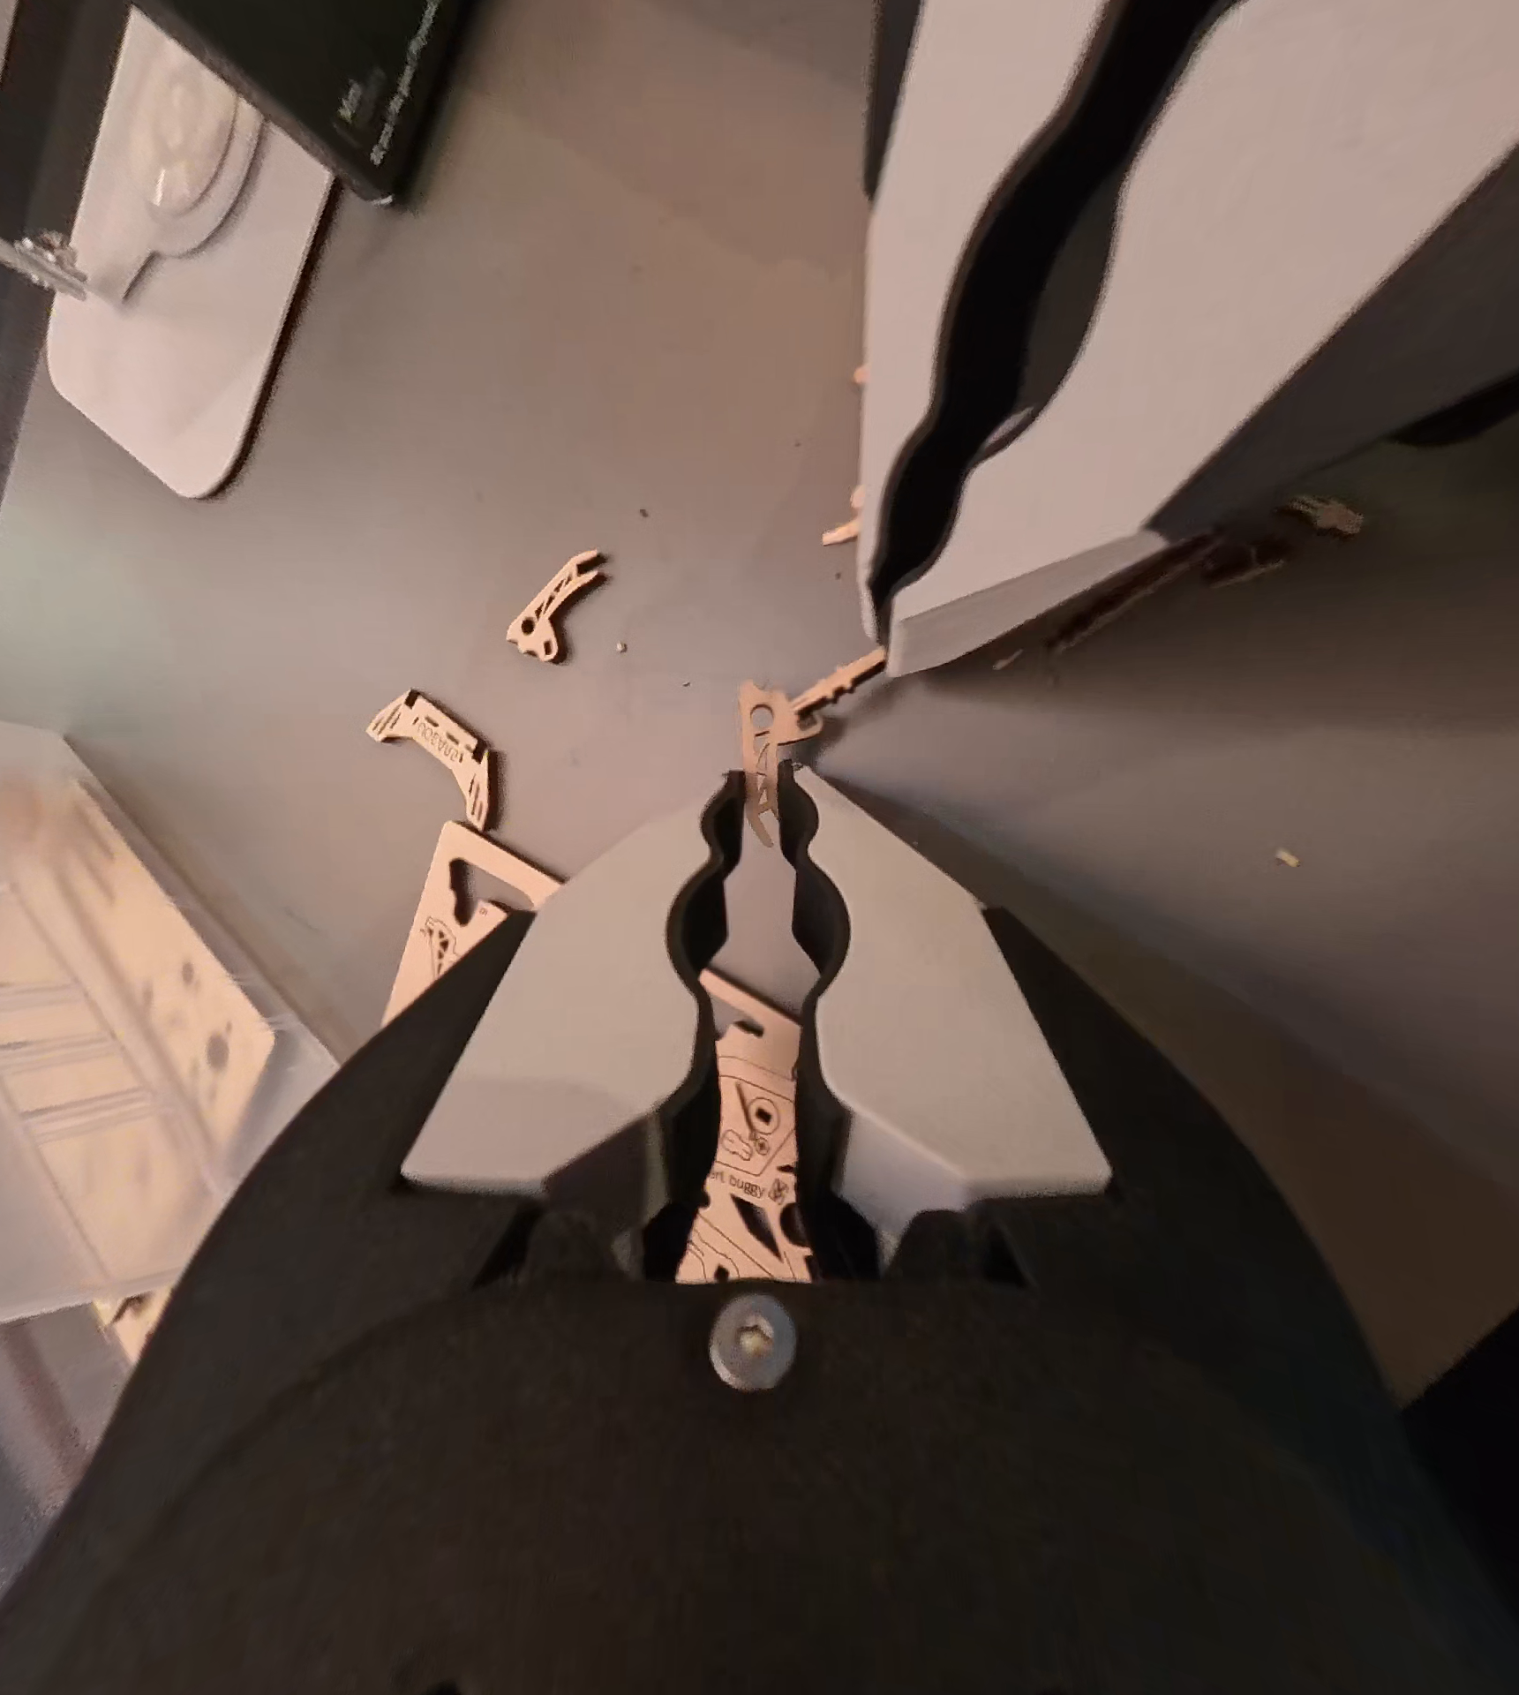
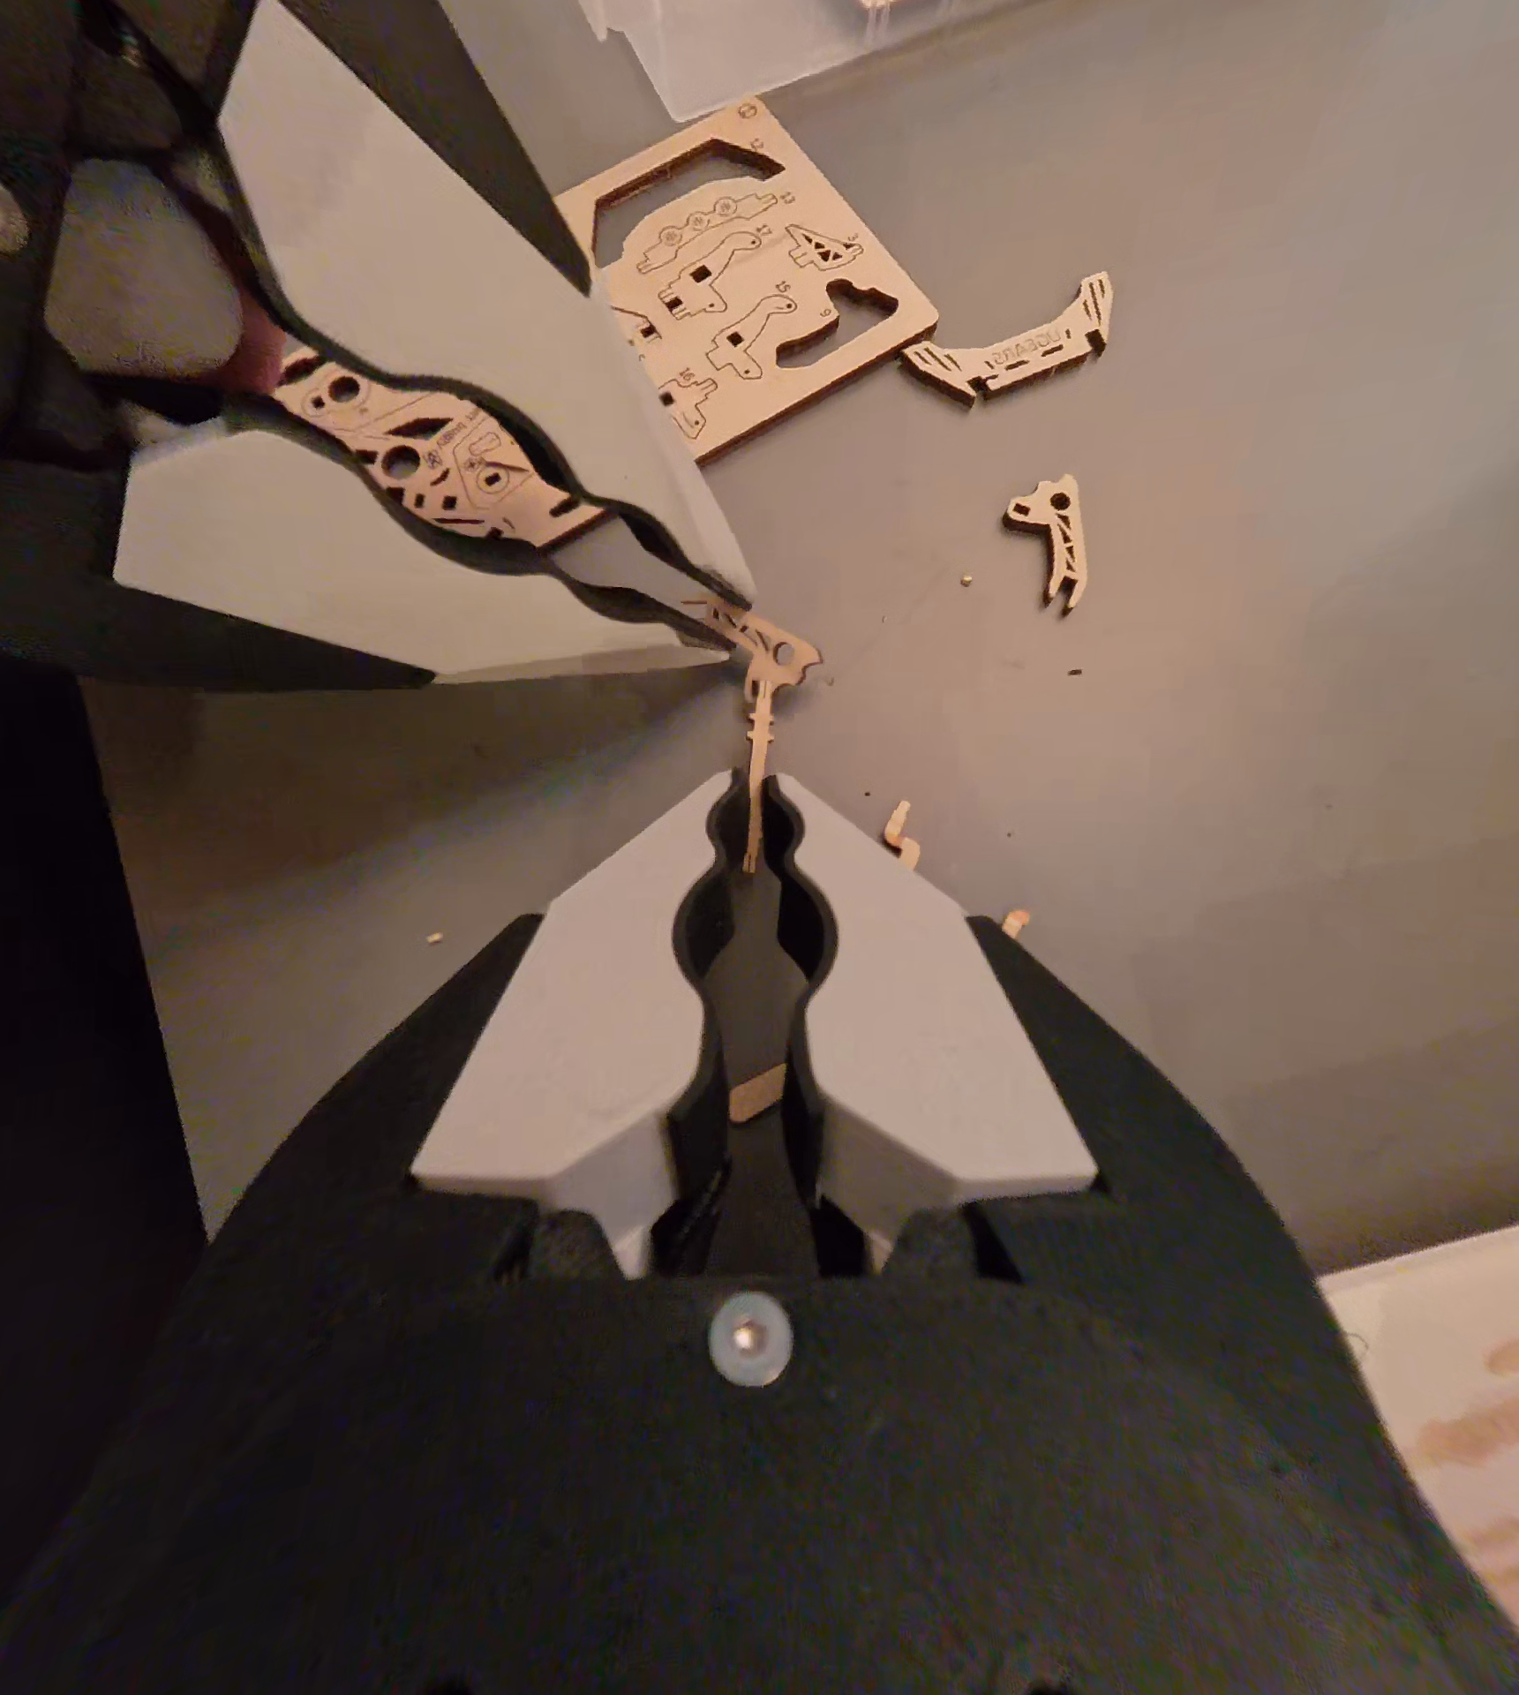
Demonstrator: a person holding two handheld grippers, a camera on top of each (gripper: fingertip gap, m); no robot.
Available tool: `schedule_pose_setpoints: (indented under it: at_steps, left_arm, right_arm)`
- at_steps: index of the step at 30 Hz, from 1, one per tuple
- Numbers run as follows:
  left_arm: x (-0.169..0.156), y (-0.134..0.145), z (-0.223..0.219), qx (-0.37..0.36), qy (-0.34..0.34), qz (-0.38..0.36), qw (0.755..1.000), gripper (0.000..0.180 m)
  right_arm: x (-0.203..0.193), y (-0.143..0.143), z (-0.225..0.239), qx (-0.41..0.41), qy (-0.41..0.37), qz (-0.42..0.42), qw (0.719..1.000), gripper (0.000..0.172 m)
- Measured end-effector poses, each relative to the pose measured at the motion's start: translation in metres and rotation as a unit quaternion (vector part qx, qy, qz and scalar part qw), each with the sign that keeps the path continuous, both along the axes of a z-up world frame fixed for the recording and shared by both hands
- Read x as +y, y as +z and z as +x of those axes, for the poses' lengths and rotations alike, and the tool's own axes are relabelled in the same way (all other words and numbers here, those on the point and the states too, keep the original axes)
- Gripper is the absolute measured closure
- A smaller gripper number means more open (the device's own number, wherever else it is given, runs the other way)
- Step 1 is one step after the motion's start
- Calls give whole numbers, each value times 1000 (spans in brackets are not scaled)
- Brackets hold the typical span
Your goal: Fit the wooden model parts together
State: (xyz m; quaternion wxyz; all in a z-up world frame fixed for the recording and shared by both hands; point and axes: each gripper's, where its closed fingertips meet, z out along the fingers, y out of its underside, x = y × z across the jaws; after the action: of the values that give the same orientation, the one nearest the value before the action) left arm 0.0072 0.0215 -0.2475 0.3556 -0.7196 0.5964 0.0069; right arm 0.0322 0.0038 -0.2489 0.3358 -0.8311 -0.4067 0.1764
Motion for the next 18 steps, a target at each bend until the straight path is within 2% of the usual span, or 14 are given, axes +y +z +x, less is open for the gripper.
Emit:
schedule_pose_setpoints:
  at_steps: [6, 10, 14, 18]
  left_arm:
    - [-2, 4, 5, 12, -9, 43, 999, 175]
    - [-5, 14, 12, -16, -12, 59, 998, 180]
    - [-4, 11, 9, -24, -2, 53, 998, 180]
    - [0, 17, 2, -73, 38, 32, 996, 177]
  right_arm:
    - [0, -4, 2, -25, 2, 6, 1000, 171]
    - [0, -5, 2, -23, 5, 4, 1000, 171]
    - [0, -5, 2, -19, 10, 0, 1000, 171]
    - [-1, -7, 2, -19, 12, -7, 1000, 171]
